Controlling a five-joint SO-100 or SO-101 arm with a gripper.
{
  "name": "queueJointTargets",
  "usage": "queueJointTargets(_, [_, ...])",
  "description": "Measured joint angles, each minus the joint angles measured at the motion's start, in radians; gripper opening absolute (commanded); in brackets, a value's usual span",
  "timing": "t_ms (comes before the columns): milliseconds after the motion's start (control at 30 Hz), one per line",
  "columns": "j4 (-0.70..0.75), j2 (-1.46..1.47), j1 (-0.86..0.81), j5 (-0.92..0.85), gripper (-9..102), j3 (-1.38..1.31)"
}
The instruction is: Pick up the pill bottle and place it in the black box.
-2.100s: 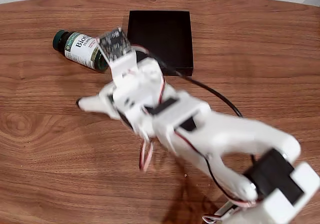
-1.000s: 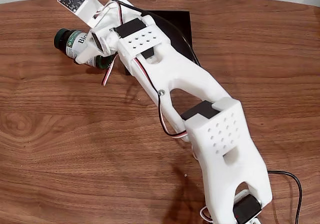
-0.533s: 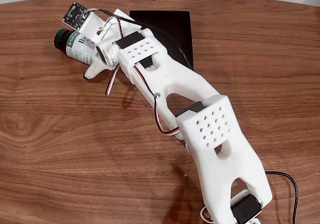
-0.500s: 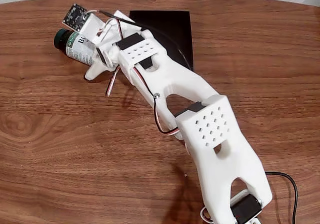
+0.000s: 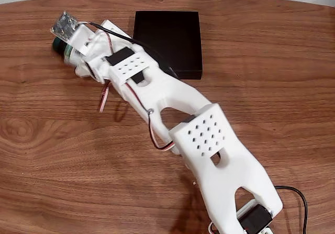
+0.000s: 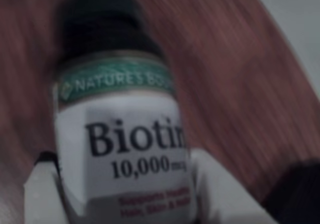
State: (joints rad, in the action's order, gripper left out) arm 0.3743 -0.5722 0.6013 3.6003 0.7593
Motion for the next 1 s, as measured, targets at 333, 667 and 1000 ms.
queueJointTargets(333, [0.032, -0.031, -0.014, -0.143, 0, 0.003])
queueJointTargets(667, [0.051, -0.227, -0.094, -0.344, 0, 0.058])
queueJointTargets(1000, [-0.245, -0.604, -0.196, -0.476, 0, 0.515])
